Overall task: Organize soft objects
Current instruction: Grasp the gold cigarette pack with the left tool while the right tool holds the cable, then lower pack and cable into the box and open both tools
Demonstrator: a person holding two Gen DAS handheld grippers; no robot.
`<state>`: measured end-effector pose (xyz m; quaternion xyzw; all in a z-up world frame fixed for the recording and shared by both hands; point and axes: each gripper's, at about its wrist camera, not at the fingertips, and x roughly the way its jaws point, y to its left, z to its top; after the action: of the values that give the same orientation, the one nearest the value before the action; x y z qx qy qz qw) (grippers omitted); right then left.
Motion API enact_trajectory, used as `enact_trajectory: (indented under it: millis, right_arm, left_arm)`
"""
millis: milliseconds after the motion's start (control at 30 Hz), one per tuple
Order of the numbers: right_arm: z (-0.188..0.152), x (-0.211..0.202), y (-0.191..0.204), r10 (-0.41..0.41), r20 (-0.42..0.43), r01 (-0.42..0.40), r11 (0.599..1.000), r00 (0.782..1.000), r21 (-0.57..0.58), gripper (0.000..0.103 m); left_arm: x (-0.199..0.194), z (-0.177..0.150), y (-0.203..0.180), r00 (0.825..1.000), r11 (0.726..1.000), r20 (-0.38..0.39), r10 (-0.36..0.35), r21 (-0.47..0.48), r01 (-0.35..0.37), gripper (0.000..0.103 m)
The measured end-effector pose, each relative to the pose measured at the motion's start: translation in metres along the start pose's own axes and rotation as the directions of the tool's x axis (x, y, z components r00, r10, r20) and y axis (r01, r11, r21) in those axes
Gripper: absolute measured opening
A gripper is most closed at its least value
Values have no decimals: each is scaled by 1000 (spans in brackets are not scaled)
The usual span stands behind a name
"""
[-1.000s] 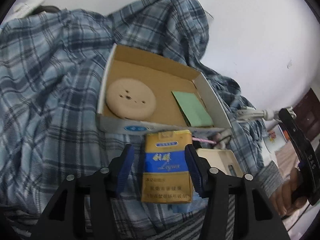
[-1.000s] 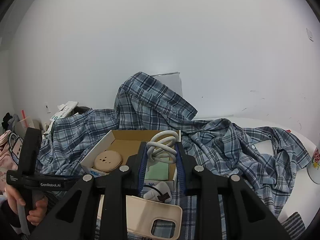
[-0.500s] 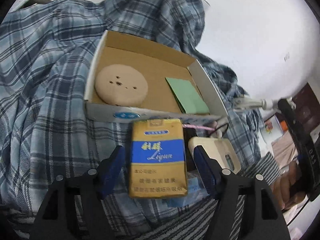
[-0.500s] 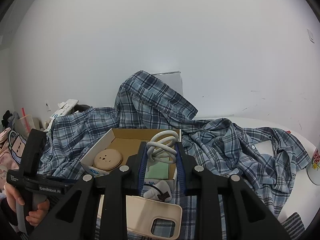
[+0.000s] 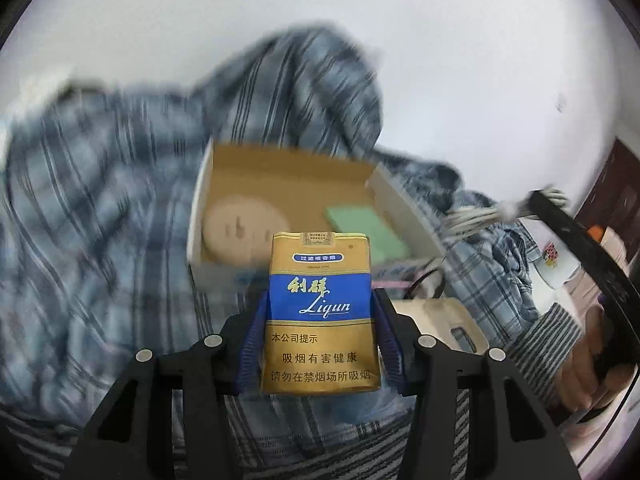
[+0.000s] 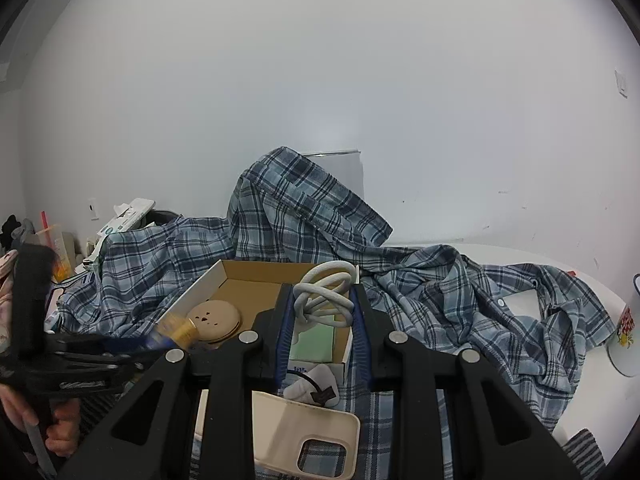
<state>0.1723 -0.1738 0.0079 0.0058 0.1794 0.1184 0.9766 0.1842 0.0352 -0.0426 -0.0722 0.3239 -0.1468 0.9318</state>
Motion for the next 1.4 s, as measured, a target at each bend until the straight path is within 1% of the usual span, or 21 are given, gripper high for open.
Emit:
enact_trajectory:
  millis: [100,200,267,300,367,400,500,567,667,733,767,800,833,900,967,1033,1067,1133,1200,1233,1400]
  right_arm:
    - [-1,-1,2,-6,9,6,1000,1000,-13,26]
    - [-2,-2,5,-5,17,6,1000,1000,-29,26]
    - [-2,-4,7,-6,24,7,999,1000,-38,26]
    - [-3,-5,8,-2,26,3,999,1000,-40,26]
    - [-4,-7,11,-23,48,26,998,999,-64,26]
    - [-4,-8,14,-30,57,35,996,998,-77,26]
    - [-1,-10,15,2,41,0,998,999,-64,26]
    - [3,-16,18,6,50,-3,998,999,-66,26]
    - [21,-32,25,20,95,-13,997,995,-76,26]
    - [39,-41,28,30,127,-21,997,991,-75,26]
    - [50,-45,30,25,151,-13,997,988,-77,26]
    - [61,-48,32,18,178,-4,997,984,-79,26]
    - [71,-50,33,12,205,4,997,979,-80,26]
    - [89,-50,35,-4,250,26,996,968,-86,26]
    - [107,-43,35,-21,280,45,996,960,-80,26]
    - [119,-30,31,-28,287,49,997,957,-66,26]
    - [123,-18,29,-50,285,69,996,957,-57,26]
    - [127,8,21,-86,246,96,995,965,-29,26]
    - [124,32,12,-59,189,57,998,980,12,26]
    - [120,42,9,-53,167,50,999,985,22,26]
    - [93,78,3,-36,89,34,999,995,17,26]
  left_arm:
    - [-21,-2,-14,993,997,117,32,69,-40,54]
    - [-35,-3,-22,980,992,195,46,109,-69,54]
    - [-41,-4,-27,970,985,223,93,123,-123,54]
    - [-43,-5,-30,966,982,236,104,129,-137,54]
    - [-49,-5,-33,954,976,268,134,130,-173,54]
    - [-53,-4,-35,949,975,282,141,125,-182,54]
    - [-65,1,-41,944,977,304,130,121,-174,54]
    - [-76,7,-47,937,975,324,127,135,-178,54]
    - [-92,21,-57,928,970,351,125,155,-189,54]
    - [-100,35,-68,918,958,375,129,193,-213,54]
    - [-106,41,-72,903,949,407,134,211,-236,54]
    - [-113,49,-76,883,941,447,146,212,-263,54]
    - [-118,57,-78,872,939,468,144,213,-270,54]
    - [-121,75,-79,869,942,478,129,214,-257,54]
    - [-119,95,-77,855,946,499,138,190,-263,54]
    - [-111,109,-73,848,949,508,152,165,-269,54]
    - [-104,116,-68,849,953,505,156,149,-264,54]
    - [-87,128,-57,863,962,483,151,128,-240,54]
    - [-63,136,-43,882,969,447,151,111,-222,54]
    - [-56,136,-40,888,971,436,149,108,-216,54]
    - [-11,127,-20,926,976,346,150,98,-195,54]
